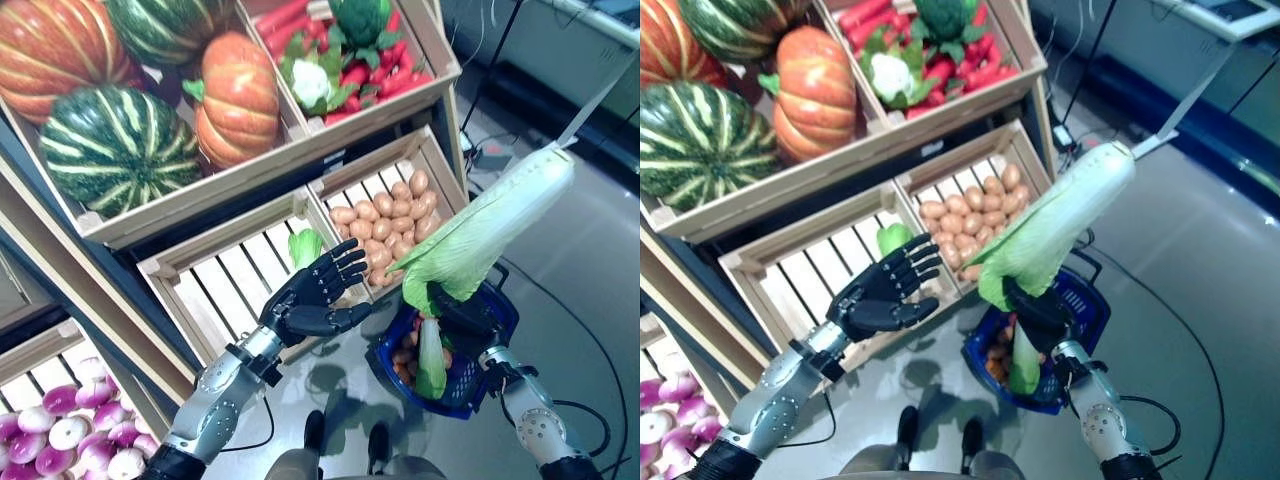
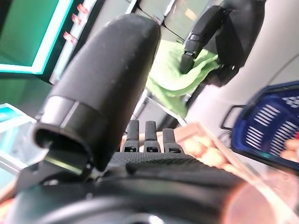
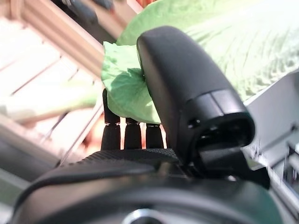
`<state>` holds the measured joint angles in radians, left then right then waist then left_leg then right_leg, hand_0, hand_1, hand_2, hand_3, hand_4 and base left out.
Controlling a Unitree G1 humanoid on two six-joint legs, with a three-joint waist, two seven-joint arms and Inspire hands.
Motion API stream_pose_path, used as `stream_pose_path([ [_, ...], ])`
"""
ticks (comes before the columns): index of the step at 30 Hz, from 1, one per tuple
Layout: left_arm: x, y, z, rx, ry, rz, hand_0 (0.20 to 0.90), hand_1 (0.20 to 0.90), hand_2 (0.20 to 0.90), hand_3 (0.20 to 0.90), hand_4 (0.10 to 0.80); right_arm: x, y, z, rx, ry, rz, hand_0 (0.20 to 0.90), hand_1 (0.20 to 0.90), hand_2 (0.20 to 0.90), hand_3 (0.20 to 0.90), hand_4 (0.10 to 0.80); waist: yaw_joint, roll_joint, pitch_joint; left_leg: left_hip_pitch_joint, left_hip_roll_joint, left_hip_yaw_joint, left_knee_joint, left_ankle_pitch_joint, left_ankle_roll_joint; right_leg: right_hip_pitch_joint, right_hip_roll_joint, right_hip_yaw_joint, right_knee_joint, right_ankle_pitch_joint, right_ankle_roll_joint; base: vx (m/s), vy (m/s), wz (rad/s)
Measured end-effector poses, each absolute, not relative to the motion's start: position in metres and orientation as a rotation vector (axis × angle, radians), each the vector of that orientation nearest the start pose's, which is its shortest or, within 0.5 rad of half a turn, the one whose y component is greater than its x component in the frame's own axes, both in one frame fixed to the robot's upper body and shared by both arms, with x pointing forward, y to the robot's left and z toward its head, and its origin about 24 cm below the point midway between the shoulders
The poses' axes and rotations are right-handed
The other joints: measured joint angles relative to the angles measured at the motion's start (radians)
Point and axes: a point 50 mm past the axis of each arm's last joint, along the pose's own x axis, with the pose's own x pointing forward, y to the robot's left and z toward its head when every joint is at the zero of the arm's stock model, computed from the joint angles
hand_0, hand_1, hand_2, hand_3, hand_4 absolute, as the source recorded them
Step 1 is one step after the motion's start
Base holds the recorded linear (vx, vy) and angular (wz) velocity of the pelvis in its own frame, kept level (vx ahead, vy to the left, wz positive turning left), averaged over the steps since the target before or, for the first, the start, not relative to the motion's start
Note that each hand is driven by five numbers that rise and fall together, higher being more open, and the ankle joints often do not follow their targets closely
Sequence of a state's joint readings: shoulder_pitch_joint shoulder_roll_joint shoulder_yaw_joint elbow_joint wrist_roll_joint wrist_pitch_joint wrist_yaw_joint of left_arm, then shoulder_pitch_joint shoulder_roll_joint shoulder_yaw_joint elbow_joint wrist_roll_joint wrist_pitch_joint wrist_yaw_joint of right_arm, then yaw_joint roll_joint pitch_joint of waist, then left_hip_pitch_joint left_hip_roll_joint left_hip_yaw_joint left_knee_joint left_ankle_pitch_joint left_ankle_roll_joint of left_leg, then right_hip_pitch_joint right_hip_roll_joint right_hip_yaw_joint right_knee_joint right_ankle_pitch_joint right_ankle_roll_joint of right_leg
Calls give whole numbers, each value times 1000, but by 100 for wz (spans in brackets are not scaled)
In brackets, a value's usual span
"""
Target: Put vegetables into the basket
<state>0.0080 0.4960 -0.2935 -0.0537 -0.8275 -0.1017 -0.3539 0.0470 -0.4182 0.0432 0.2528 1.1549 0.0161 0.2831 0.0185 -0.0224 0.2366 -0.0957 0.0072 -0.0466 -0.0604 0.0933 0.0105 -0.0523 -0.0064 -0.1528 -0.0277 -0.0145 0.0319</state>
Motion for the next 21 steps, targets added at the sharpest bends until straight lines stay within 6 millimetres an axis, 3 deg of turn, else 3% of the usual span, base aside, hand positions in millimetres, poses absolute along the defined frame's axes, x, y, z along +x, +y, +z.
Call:
stream_pose_path([
  [2,240,162,66,-347,-68,-582,900,900,900,900,800,239,-239,3,807,121,44,300,300,300,300,400,1,1,40,-40,-1,-2,24,0,0,-35,0,4,21,-1,-1,-192,-39,8],
  [5,256,171,98,-303,-259,-553,900,900,900,900,800,267,-264,21,913,-23,-83,300,300,300,300,400,11,8,148,-180,-3,-5,125,-4,-7,-164,2,4,109,-7,-6,-241,-62,9],
  [8,272,181,125,-263,-385,-505,900,900,900,900,800,291,-276,43,967,-124,-159,300,300,300,300,400,28,17,257,-250,-1,-6,188,-5,-8,-242,3,3,195,-22,-15,-112,-32,7],
  [15,281,185,142,-305,-472,-460,900,900,900,900,800,315,-279,51,1017,-112,-244,300,300,300,300,400,58,14,285,-450,-20,-25,347,-28,-24,-477,-34,-16,454,-101,-32,-88,-40,10],
  [21,283,183,145,-326,-484,-463,900,900,900,900,800,329,-284,57,1063,-92,-326,300,300,300,300,400,77,9,286,-638,-44,-35,574,-101,-24,-658,-66,-21,684,-184,-40,-5,-31,9],
])
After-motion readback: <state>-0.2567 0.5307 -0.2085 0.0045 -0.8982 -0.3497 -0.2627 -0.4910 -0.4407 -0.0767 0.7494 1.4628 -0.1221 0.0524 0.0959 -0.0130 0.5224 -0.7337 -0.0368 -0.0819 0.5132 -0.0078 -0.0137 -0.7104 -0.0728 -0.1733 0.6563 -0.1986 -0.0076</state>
